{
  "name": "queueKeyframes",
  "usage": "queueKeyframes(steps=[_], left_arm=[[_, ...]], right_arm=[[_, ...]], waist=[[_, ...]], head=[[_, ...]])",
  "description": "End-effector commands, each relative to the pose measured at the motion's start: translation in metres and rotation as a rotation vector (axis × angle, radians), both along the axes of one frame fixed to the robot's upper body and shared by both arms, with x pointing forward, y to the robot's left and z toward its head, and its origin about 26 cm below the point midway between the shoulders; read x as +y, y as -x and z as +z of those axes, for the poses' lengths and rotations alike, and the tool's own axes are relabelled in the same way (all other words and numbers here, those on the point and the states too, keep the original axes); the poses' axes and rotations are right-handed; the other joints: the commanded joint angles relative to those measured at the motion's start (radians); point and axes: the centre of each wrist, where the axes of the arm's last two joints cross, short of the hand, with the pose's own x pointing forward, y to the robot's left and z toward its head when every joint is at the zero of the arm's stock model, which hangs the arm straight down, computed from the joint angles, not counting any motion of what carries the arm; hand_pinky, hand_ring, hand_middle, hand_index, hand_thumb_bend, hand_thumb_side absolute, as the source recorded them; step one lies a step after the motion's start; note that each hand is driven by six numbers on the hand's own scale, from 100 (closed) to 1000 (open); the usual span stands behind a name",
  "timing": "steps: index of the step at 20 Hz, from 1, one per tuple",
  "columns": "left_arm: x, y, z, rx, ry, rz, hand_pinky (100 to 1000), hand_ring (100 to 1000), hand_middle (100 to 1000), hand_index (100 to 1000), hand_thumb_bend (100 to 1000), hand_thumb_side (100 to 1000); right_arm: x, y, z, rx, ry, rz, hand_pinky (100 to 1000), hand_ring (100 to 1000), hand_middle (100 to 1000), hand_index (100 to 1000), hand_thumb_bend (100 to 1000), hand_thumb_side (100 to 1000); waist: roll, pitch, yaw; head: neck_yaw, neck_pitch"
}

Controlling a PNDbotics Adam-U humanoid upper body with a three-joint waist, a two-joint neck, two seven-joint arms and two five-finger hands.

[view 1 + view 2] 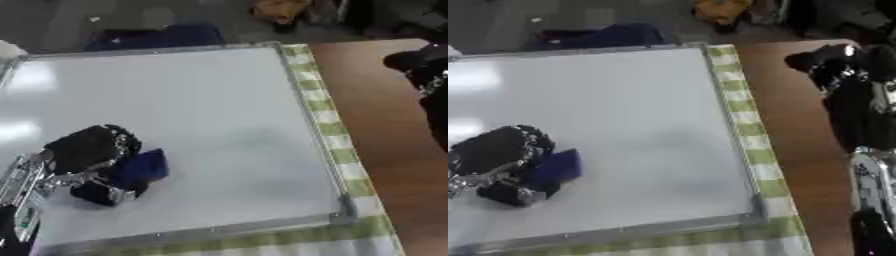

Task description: Wipe the whiteboard clean with a brush.

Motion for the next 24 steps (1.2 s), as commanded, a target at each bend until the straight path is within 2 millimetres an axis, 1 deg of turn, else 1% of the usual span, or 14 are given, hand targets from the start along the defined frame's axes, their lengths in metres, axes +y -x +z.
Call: queueKeyframes(steps=[1, 6, 11, 16, 24], left_arm=[[0.024, -0.005, 0.011, -0.012, -0.03, 0.048, 604, 554, 359, 100, 287, 510], [0.046, -0.008, 0.026, -0.009, -0.011, 0.087, 603, 537, 341, 100, 282, 513], [0.069, -0.014, 0.041, -0.005, -0.036, 0.133, 608, 532, 329, 100, 286, 509], [0.09, -0.018, 0.045, -0.002, -0.031, 0.196, 602, 516, 311, 100, 282, 510], [0.133, -0.029, 0.051, 0.054, -0.03, 0.364, 607, 521, 312, 100, 301, 507]], right_arm=[[0.0, 0.002, 0.009, -0.028, 0.018, 0.0, 833, 727, 532, 636, 440, 836], [0.0, 0.002, 0.01, -0.03, 0.018, 0.002, 834, 727, 532, 636, 436, 833], [0.001, 0.001, 0.011, -0.029, 0.018, 0.002, 834, 728, 533, 637, 431, 831], [0.001, 0.001, 0.012, -0.031, 0.015, 0.003, 833, 728, 533, 637, 429, 831], [0.002, 0.001, 0.014, -0.037, 0.015, 0.009, 833, 728, 534, 638, 429, 831]], waist=[[-0.002, -0.022, 0.0], [0.001, -0.022, 0.001], [0.006, -0.024, -0.002], [0.008, -0.026, -0.005], [0.01, -0.02, -0.016]], head=[[-0.006, -0.009], [-0.014, -0.01], [-0.017, -0.006], [-0.016, -0.001], [-0.008, -0.006]])
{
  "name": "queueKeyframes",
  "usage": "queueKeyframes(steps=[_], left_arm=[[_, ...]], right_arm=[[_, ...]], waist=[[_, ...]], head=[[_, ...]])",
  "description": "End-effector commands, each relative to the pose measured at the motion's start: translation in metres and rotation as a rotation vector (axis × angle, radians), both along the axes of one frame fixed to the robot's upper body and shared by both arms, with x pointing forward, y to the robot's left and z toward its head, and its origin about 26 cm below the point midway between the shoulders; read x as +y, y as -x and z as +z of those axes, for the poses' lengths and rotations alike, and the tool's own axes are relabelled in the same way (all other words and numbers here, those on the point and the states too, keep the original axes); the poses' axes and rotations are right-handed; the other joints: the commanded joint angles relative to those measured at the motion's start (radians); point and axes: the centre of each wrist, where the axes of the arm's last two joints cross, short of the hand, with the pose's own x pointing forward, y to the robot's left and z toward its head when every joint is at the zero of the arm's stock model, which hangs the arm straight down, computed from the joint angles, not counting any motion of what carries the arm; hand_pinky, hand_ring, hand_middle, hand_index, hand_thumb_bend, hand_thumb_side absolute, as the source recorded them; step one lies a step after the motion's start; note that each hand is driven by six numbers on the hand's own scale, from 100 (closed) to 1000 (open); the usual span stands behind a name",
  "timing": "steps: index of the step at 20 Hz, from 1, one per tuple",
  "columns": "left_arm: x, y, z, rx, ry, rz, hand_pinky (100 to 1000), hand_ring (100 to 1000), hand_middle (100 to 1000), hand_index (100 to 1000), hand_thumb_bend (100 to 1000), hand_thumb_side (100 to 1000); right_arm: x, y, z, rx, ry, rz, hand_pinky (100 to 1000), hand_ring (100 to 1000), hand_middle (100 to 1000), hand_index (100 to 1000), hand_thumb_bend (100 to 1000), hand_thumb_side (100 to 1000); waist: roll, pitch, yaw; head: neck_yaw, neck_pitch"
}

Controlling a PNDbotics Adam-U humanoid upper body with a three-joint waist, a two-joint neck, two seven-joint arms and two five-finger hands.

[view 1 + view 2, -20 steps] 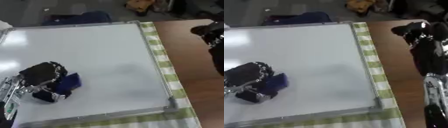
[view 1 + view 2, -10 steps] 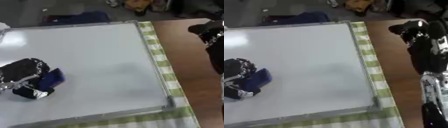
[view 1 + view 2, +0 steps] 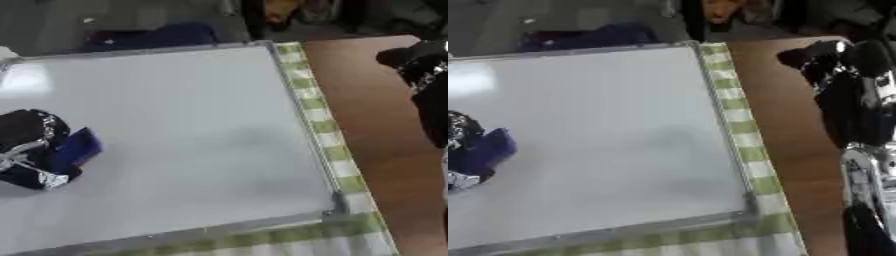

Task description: Wipe the whiteboard clean with a brush.

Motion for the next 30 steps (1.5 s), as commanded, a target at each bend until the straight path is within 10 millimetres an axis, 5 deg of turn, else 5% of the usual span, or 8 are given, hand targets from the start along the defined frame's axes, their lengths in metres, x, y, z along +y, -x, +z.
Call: queueKeyframes(steps=[1, 14, 30], left_arm=[[0.026, -0.002, 0.017, -0.013, 0.0, 0.084, 603, 517, 309, 100, 301, 506], [0.04, -0.012, 0.011, 0.056, 0.106, 0.249, 569, 479, 269, 102, 268, 511], [0.021, -0.023, 0.027, 0.087, 0.171, 0.289, 545, 439, 227, 126, 261, 519]], right_arm=[[0.0, 0.002, 0.01, -0.028, 0.019, 0.005, 833, 728, 534, 638, 430, 831], [0.002, 0.001, 0.012, -0.04, 0.031, 0.013, 834, 728, 531, 636, 442, 830], [0.005, -0.002, 0.021, -0.08, 0.043, 0.034, 833, 729, 531, 637, 440, 841]], waist=[[0.0, -0.019, -0.003], [-0.001, 0.004, -0.016], [-0.005, 0.036, -0.035]], head=[[0.004, -0.007], [0.011, -0.035], [0.031, -0.07]])
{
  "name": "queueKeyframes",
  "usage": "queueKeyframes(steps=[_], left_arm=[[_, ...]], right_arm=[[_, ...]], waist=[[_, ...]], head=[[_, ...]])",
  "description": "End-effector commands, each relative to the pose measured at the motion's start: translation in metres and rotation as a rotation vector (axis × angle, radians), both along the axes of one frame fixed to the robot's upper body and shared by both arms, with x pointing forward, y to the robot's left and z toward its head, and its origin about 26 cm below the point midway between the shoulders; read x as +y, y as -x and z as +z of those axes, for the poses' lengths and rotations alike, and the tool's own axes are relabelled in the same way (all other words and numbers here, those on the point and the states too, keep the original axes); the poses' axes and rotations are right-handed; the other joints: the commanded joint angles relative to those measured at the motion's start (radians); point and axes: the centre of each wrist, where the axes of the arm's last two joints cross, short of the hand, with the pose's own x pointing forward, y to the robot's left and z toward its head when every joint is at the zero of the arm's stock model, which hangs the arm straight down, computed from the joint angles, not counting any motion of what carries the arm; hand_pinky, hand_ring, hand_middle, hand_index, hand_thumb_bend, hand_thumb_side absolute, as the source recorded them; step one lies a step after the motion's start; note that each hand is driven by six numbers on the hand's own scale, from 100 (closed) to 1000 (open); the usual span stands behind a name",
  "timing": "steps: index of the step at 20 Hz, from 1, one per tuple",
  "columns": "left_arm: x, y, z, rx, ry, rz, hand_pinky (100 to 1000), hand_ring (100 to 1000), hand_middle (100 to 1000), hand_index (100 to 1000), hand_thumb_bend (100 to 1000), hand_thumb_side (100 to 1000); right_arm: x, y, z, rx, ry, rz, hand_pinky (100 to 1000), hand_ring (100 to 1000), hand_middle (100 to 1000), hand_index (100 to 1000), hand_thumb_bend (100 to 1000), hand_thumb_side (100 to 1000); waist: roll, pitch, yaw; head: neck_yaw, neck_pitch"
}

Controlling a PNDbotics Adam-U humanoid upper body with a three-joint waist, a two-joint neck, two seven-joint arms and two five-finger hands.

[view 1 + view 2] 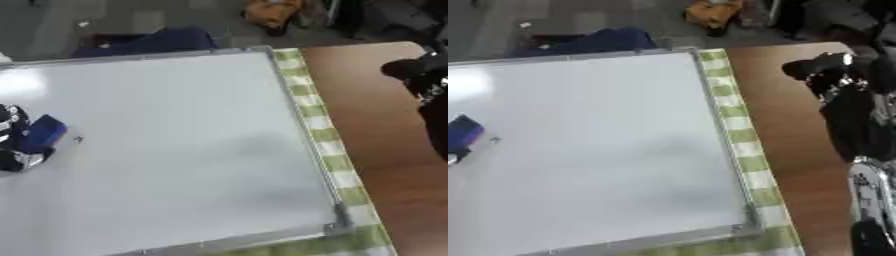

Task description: Wipe the whiteboard clean with a brush.

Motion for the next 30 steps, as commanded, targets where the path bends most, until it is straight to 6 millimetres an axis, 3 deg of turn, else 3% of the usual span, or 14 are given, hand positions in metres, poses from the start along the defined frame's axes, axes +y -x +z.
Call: queueKeyframes(steps=[1, 9, 17, 30], left_arm=[[-0.006, -0.002, 0.003, 0.003, -0.006, 0.002, 545, 439, 227, 127, 262, 518], [-0.014, -0.005, 0.0, 0.041, -0.033, -0.023, 549, 443, 235, 164, 320, 519], [-0.02, -0.006, -0.004, 0.105, -0.057, -0.061, 560, 452, 249, 197, 438, 559], [-0.044, -0.008, -0.006, 0.166, -0.08, -0.14, 547, 431, 226, 194, 382, 555]], right_arm=[[0.0, 0.002, 0.012, -0.038, 0.029, 0.008, 833, 729, 531, 637, 440, 841], [0.001, 0.002, 0.014, -0.047, 0.032, 0.015, 833, 728, 531, 637, 440, 840], [0.001, 0.002, 0.014, -0.046, 0.029, 0.013, 832, 728, 531, 636, 442, 827], [0.001, 0.001, 0.014, -0.039, 0.011, 0.007, 831, 727, 532, 639, 438, 803]], waist=[[-0.004, -0.013, -0.006], [0.0, -0.006, -0.015], [0.004, -0.006, -0.02], [0.007, -0.012, -0.025]], head=[[0.004, -0.012], [0.005, -0.009], [0.002, 0.002], [0.003, 0.01]])
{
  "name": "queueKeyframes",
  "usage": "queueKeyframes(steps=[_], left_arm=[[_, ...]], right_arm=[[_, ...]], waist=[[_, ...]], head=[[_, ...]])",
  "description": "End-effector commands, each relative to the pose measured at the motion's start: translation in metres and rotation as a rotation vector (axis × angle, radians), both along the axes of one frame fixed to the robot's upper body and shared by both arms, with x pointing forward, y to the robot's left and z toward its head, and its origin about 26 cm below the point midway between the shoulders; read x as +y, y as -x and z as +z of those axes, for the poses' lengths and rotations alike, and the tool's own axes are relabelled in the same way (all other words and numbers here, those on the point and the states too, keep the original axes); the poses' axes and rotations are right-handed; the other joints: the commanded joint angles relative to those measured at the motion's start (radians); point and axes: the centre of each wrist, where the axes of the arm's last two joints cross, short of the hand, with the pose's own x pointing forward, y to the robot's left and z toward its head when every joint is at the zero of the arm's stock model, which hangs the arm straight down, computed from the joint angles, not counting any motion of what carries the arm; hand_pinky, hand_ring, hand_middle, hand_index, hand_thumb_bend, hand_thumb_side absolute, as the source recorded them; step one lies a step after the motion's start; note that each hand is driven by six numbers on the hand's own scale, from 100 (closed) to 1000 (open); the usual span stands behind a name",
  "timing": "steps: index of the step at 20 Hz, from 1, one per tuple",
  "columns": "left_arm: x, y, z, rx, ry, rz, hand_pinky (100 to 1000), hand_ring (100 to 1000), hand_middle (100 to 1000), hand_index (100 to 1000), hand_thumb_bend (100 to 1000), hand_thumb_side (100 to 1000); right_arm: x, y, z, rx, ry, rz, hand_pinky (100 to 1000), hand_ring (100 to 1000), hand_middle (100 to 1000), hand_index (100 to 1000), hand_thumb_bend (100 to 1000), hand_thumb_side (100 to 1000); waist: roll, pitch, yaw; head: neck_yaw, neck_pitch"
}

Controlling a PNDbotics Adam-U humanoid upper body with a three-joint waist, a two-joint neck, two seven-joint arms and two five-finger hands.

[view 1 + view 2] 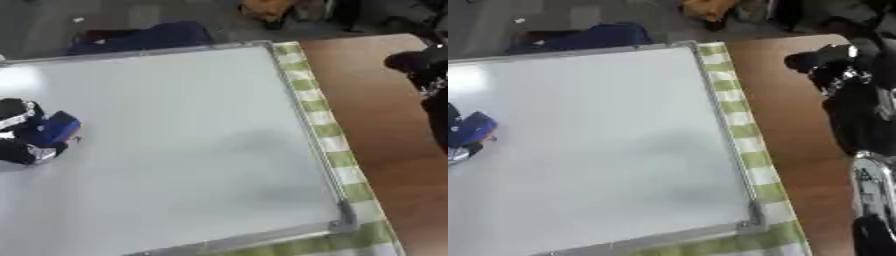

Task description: Wipe the whiteboard clean with a brush.

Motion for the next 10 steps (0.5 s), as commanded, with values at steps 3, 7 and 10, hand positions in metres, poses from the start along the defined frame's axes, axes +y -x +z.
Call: queueKeyframes(steps=[3, 7, 10], left_arm=[[-0.035, -0.004, -0.008, 0.043, -0.067, -0.096, 547, 428, 224, 192, 362, 554], [-0.052, -0.004, -0.006, 0.037, -0.104, -0.145, 546, 426, 223, 191, 346, 553], [-0.065, -0.003, -0.007, 0.033, -0.125, -0.186, 547, 427, 225, 191, 353, 579]], right_arm=[[0.0, 0.003, 0.009, -0.025, 0.012, 0.0, 832, 727, 532, 638, 438, 803], [0.0, 0.003, 0.009, -0.025, 0.009, 0.0, 832, 727, 531, 638, 439, 800], [0.0, 0.003, 0.008, -0.022, 0.009, 0.0, 832, 728, 531, 638, 438, 797]], waist=[[-0.006, -0.016, -0.008], [-0.007, -0.016, -0.01], [-0.007, -0.016, -0.009]], head=[[0.003, -0.001], [0.008, -0.008], [0.01, -0.013]])
